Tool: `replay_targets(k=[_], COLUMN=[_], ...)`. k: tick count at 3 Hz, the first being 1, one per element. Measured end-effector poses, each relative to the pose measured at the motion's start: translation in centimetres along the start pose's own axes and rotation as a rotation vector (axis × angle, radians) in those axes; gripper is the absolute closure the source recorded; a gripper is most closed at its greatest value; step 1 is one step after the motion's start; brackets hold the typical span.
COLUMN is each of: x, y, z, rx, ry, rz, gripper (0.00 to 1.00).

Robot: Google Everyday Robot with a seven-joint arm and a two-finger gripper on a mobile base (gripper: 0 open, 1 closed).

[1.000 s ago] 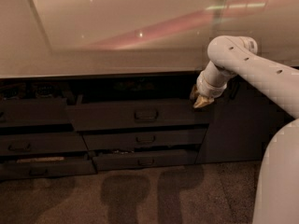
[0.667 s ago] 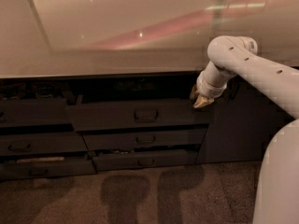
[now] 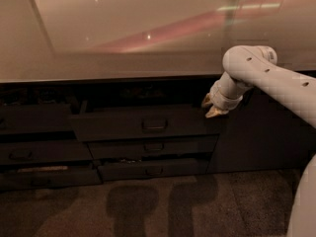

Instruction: Open top drawer

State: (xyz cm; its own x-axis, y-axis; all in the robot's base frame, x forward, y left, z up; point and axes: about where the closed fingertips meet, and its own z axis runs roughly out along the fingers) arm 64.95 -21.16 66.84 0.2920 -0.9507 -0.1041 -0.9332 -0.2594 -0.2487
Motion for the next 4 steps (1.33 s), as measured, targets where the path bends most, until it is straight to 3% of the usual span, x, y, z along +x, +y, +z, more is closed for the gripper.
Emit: replay_targets(k=[4], x=[-0.5], y=[1.1], z=[-0.6], rx=[-0.007], ry=[-0.011], rz=[-0.006], gripper=[1.00])
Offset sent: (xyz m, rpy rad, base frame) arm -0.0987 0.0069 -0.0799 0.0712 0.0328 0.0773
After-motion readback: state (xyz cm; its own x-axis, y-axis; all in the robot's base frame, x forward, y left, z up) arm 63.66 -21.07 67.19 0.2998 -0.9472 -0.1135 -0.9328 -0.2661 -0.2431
